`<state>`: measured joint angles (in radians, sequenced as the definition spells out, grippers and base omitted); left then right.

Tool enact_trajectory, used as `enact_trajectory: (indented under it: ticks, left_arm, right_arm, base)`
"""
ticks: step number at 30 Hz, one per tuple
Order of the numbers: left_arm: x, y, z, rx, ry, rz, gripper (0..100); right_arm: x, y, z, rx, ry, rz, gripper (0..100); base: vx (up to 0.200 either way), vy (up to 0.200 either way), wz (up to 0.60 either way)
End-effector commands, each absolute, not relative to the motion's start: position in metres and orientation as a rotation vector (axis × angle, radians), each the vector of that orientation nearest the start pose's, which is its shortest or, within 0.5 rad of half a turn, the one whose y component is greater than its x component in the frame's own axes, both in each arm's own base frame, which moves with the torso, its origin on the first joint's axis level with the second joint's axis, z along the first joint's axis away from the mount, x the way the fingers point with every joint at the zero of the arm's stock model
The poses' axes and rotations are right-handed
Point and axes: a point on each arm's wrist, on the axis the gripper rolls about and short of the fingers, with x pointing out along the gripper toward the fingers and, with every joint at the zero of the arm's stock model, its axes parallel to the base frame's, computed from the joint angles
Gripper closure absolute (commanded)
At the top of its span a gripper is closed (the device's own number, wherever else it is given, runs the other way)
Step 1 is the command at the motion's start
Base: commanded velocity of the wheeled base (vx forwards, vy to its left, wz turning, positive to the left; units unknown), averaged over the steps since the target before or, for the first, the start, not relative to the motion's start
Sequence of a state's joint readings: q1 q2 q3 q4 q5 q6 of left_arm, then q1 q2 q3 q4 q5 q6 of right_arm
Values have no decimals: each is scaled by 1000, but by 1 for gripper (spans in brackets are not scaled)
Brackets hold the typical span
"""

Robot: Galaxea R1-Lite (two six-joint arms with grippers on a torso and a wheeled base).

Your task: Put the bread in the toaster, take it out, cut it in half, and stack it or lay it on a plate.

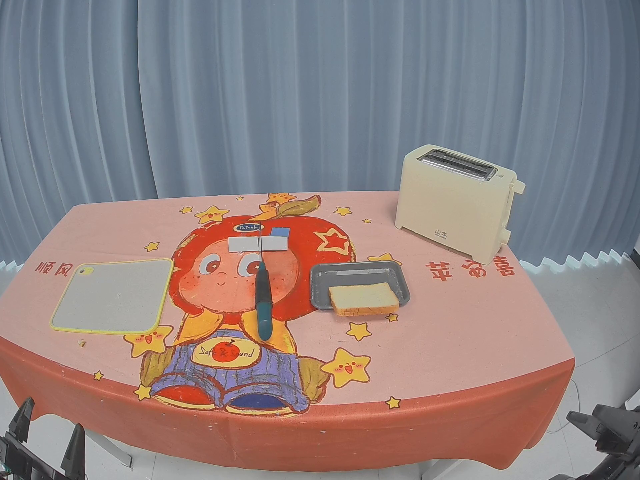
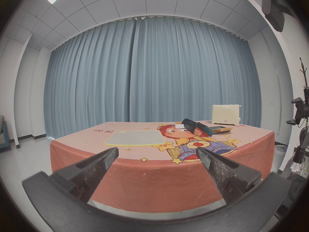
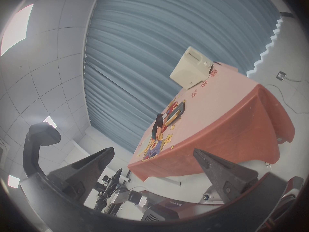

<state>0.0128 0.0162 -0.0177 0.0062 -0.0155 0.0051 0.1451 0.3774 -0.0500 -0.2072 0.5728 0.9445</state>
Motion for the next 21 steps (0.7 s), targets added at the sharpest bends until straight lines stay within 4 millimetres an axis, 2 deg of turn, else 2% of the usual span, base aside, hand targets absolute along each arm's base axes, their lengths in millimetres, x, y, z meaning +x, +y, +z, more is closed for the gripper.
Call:
enact_trajectory:
  ticks: [1,9,15,21]
  left_arm:
    - [-23,-1,75,5,6,-2,0]
    - [-23,-1,75,5,6,-3,0]
    - [-23,-1,75,6,6,-2,0]
    - [-23,-1,75,5,6,-3,0]
  right_arm:
    - [16,16,115,924,568,641,0]
    - [15,21,111,851,724,833,0]
    - [16,23,112,839,749,865,0]
    - [39,36,127,833,838,815,0]
  base:
    - [0,0,0]
    - [0,0,0]
    - [0,0,0]
    - [0,0,0]
